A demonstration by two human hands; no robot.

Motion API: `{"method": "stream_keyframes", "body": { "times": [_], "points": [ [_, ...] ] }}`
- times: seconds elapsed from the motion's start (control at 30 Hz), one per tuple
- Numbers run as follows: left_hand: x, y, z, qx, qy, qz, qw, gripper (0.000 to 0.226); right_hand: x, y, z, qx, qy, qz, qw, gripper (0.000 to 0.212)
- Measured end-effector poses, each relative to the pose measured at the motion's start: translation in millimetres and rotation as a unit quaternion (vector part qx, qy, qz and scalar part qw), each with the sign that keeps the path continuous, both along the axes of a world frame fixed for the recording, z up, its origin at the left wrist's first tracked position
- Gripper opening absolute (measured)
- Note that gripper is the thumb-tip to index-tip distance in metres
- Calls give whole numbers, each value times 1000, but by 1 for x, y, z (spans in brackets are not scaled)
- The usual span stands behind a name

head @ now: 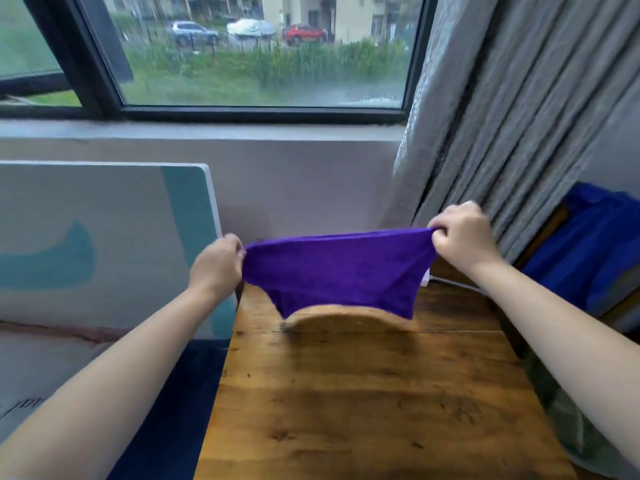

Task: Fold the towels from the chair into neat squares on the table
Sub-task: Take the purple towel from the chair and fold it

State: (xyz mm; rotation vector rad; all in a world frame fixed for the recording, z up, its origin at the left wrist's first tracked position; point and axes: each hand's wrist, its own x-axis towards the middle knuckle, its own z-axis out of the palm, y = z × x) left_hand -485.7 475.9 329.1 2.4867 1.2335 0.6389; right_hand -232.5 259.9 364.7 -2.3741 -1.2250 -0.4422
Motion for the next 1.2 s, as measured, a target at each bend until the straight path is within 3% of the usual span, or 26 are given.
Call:
{"method": "stream_keyframes", "body": {
  "times": [0.07, 0.2, 0.23, 0.33, 0.37, 0.5, 0.57, 0.73, 0.83, 1.03, 1.13, 1.2],
  "points": [
    [-2, -1, 1, -11, 66, 6, 998, 22, -7, 1, 2, -90, 11, -36, 995, 49],
    [6, -12, 21, -3, -153, 61, 986, 21, -19, 2, 29, 118, 23, -90, 989, 47],
    [11, -12, 24, -20, -162, 48, 985, 20, -19, 4, 37, 142, 31, -92, 985, 46],
    [10, -9, 20, -70, -12, 28, 997, 18, -15, 7, 42, 34, 113, -69, 991, 51],
    [8, -6, 19, -50, -2, 44, 998, 21, -15, 5, 40, 6, 121, -71, 990, 51],
    [11, -8, 25, -27, -95, 60, 993, 25, -15, 3, 30, 54, 108, -77, 990, 55],
    [14, -8, 21, -41, -22, 38, 998, 25, -10, 5, 23, -5, 131, -83, 988, 55],
    [10, 6, 8, 0, 123, 14, 992, 23, 1, 7, 9, -93, 156, -135, 974, 24],
    [23, 14, 13, -18, 102, 21, 994, 18, 9, 17, 6, -105, 144, -127, 976, 26],
    [48, 33, 37, 7, -28, 50, 998, 22, 30, 31, 20, -23, 91, -113, 989, 30],
    [40, 29, 28, 12, -21, 34, 999, 20, 32, 21, 5, -39, 82, -50, 995, 49],
    [25, 21, 13, -6, -5, 10, 1000, 18, 27, 6, -11, -70, 87, 11, 994, 46]
  ]
}}
